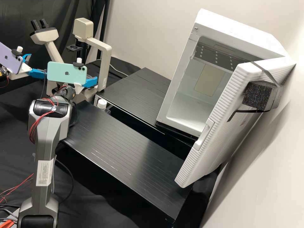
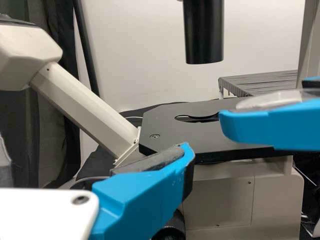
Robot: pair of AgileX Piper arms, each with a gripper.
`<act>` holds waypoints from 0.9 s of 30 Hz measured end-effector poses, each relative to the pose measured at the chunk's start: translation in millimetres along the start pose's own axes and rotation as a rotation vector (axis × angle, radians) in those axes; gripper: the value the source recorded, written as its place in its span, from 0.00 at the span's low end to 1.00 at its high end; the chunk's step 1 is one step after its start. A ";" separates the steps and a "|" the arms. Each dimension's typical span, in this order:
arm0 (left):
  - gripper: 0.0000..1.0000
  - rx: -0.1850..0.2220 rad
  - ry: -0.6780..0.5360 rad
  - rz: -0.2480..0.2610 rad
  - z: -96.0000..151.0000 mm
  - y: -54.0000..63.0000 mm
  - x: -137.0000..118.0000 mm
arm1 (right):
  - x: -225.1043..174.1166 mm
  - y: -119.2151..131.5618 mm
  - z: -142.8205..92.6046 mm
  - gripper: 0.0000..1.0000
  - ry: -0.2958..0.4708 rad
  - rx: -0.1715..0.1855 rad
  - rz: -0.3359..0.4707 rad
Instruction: Take out the petri dish and place it under the microscope.
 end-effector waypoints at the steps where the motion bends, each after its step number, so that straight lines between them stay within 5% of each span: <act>1: 1.00 0.000 0.000 0.000 0.0 0.0 0.0 | 2.0 0.7 -0.8 0.00 -0.001 0.005 0.004; 11: 1.00 0.000 0.000 0.000 0.0 0.0 0.0 | 24.5 -7.0 -6.9 0.00 -0.020 0.031 -0.025; 20: 1.00 0.000 0.000 0.000 0.0 0.0 0.0 | 44.5 -14.5 -20.5 0.00 -0.002 -0.054 -0.021; 27: 1.00 0.000 0.000 0.000 0.0 0.0 0.0 | 48.3 -22.7 -21.7 0.00 0.003 -0.059 -0.021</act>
